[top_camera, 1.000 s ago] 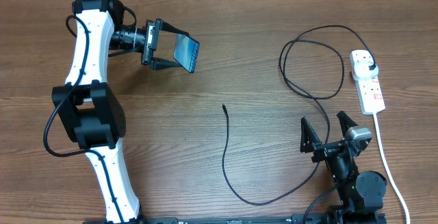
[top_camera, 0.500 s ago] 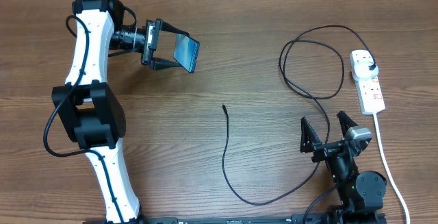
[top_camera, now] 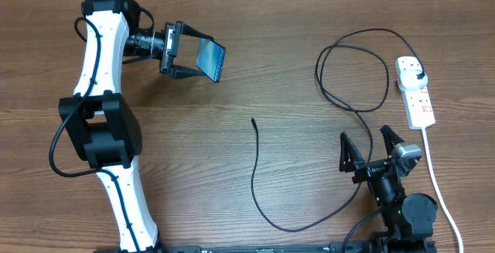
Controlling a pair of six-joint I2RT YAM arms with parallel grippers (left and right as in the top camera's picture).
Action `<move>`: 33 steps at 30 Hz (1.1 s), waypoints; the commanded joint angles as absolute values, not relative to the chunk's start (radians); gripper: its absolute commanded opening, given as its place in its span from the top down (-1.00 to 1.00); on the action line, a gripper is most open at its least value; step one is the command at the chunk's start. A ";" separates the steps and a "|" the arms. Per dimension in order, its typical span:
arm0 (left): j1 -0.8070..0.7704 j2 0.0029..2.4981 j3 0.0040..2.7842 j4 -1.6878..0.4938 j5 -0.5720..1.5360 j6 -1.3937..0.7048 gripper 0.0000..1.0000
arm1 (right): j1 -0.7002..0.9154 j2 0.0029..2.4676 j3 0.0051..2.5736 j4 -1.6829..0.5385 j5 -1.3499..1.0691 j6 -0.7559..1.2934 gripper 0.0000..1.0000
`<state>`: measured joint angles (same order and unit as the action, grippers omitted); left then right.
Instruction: Plug charger to phone and switch on socket
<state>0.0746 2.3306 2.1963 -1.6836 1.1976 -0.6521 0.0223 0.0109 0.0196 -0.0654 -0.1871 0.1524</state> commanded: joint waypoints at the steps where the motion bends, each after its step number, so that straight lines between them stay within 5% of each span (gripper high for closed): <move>1: 0.076 2.328 2.224 -1.690 1.250 -0.658 0.92 | 0.028 0.004 0.123 -0.117 -0.221 0.187 -1.00; 7: 0.076 2.328 2.224 -1.690 1.250 -0.658 0.92 | 0.027 0.133 0.366 -0.336 -0.220 0.187 -1.00; 19: 0.076 2.328 2.224 -1.690 1.247 -0.658 0.92 | 0.027 1.008 1.012 -0.703 -0.573 0.289 -1.00; 25: 0.076 2.328 2.224 -1.690 1.221 -0.661 0.92 | 0.027 1.301 1.061 -0.343 -1.263 0.321 -1.00; 29: 0.076 2.328 2.224 -1.690 1.154 -0.682 0.92 | 0.028 1.399 1.061 -0.256 -1.262 0.425 -0.88; 33: 0.067 2.328 2.224 -1.679 1.122 -0.719 0.91 | 0.047 1.448 1.061 -0.294 -1.141 0.446 -0.98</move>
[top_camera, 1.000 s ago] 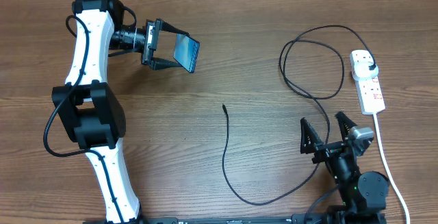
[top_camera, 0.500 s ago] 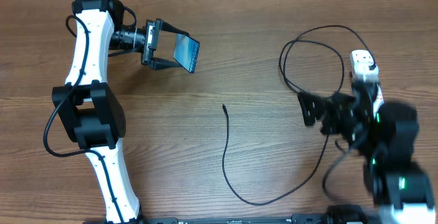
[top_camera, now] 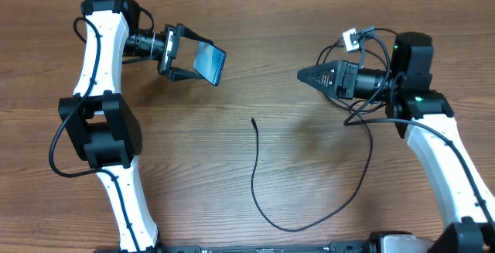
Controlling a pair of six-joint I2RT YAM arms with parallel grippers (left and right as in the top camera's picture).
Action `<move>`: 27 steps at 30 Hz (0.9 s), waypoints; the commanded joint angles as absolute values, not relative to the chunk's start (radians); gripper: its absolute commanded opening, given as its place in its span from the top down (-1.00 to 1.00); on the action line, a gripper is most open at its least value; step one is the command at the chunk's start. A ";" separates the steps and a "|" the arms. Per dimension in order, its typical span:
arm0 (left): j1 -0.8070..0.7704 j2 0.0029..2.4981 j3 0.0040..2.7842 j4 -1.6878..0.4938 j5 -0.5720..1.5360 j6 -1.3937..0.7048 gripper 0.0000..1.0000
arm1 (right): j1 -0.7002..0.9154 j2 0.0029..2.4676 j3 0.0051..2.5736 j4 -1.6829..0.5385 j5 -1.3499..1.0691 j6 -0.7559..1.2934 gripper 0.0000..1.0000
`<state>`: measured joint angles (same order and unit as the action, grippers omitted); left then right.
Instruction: Plug charger to phone and switch on socket
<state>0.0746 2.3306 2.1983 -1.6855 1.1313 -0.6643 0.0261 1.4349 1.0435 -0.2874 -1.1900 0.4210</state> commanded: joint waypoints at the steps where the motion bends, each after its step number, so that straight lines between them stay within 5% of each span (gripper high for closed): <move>1: 0.060 2.328 2.224 -1.663 1.107 -0.746 0.91 | 0.062 1.453 1.061 -0.293 -1.109 0.450 -1.00; 14: -0.112 2.328 2.224 -1.444 0.956 -1.048 0.92 | 0.279 1.473 1.060 -0.294 -0.635 0.682 -1.00; 27: -0.278 2.328 2.224 -1.319 0.931 -1.236 0.92 | 0.315 1.495 1.060 -0.320 -0.503 0.685 -0.99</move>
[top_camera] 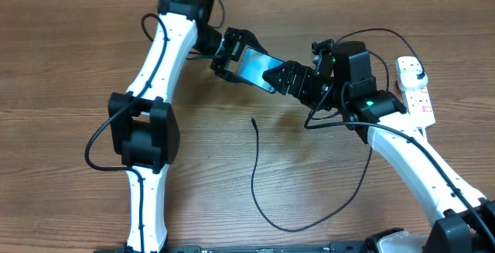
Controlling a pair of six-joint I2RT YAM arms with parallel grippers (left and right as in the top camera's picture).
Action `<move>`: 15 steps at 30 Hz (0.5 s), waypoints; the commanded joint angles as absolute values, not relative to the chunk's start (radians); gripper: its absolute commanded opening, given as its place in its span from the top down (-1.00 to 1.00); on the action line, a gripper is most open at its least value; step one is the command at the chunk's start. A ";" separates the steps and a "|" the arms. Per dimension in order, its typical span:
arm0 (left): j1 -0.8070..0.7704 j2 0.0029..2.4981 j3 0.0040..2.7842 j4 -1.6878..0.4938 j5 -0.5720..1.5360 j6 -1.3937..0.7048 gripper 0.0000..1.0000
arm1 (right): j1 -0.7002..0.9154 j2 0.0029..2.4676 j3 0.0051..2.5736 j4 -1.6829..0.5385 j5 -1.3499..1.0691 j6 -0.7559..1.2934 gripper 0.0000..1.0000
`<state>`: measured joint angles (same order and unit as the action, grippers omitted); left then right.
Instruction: Plug charger to phone and switch on socket
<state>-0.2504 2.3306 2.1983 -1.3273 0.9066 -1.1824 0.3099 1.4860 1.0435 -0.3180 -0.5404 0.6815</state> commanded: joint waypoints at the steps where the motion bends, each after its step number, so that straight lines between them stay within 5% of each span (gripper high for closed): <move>1: -0.294 2.328 2.224 -1.307 0.931 -1.239 0.92 | 0.315 1.497 1.060 -0.324 -0.490 0.685 -0.92; 10: -0.352 2.328 2.224 -1.274 0.913 -1.266 0.92 | 0.315 1.499 1.060 -0.354 -0.390 0.676 -0.38; 15: -0.356 2.328 2.224 -1.275 0.913 -1.265 0.92 | 0.315 1.499 1.060 -0.354 -0.362 0.677 0.08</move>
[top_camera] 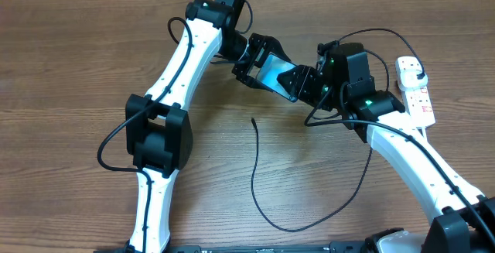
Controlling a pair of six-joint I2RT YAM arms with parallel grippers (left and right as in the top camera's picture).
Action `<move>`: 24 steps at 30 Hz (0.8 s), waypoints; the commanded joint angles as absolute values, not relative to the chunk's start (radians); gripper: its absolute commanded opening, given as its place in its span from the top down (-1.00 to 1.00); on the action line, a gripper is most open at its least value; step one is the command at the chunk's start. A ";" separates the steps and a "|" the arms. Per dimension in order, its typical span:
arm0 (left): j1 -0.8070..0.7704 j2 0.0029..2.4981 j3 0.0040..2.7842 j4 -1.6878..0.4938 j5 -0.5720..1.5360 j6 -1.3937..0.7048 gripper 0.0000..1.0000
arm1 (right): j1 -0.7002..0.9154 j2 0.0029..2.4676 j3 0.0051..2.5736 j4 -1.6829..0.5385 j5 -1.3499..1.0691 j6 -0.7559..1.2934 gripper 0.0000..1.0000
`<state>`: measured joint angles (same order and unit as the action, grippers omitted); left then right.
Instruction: Plug charger to phone and switch on socket
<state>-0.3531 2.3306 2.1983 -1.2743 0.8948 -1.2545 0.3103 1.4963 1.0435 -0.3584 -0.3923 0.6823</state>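
My left gripper (261,58) is shut on the phone (277,73), a dark slab with a bluish screen held above the table at the back centre. My right gripper (303,87) meets the phone's lower right end; its fingers overlap that end, and whether they clamp it does not show. The black charger cable (255,168) lies on the table, its free plug end (254,121) below the phone and untouched. The cable loops right and back to the white socket strip (415,92) at the far right, where its adapter is plugged in.
The cable's big loop (383,48) lies behind my right arm, and a long bend (298,228) runs near the front edge. The strip's white lead (437,179) trails toward the front right. My left arm stretches from the front left up to the back centre.
My left gripper carried the phone a little further right and forward. My right gripper stayed near the same spot, and the phone's end now sits against its fingers.
At first my left gripper held the phone at the back left while my right arm was folded at the front right. Then the right gripper was raised, shut, at the right centre. After that both met at the back centre, and now the phone touches the right gripper.
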 commanded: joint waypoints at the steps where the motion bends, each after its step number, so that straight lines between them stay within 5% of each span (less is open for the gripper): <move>1: -0.356 2.328 2.224 -1.275 0.913 -1.265 0.92 | 0.315 1.499 1.060 -0.354 -0.351 0.677 0.08; 20: -0.392 2.328 2.224 -1.274 0.897 -1.259 0.83 | 0.315 1.499 1.060 -0.343 -0.270 0.682 0.86; 21: -0.392 2.328 2.224 -1.274 0.880 -1.256 0.33 | 0.315 1.499 1.060 -0.342 -0.270 0.682 0.92; 22: -0.392 2.328 2.224 -1.274 0.866 -1.251 -0.52 | 0.314 1.499 1.060 -0.341 -0.270 0.682 0.92; 23: -0.391 2.328 2.224 -1.274 0.848 -1.232 -1.00 | 0.314 1.499 1.060 -0.339 -0.270 0.681 0.92; 24: -0.391 2.328 2.224 -1.274 0.818 -1.213 -1.00 | 0.314 1.499 1.060 -0.338 -0.269 0.681 0.92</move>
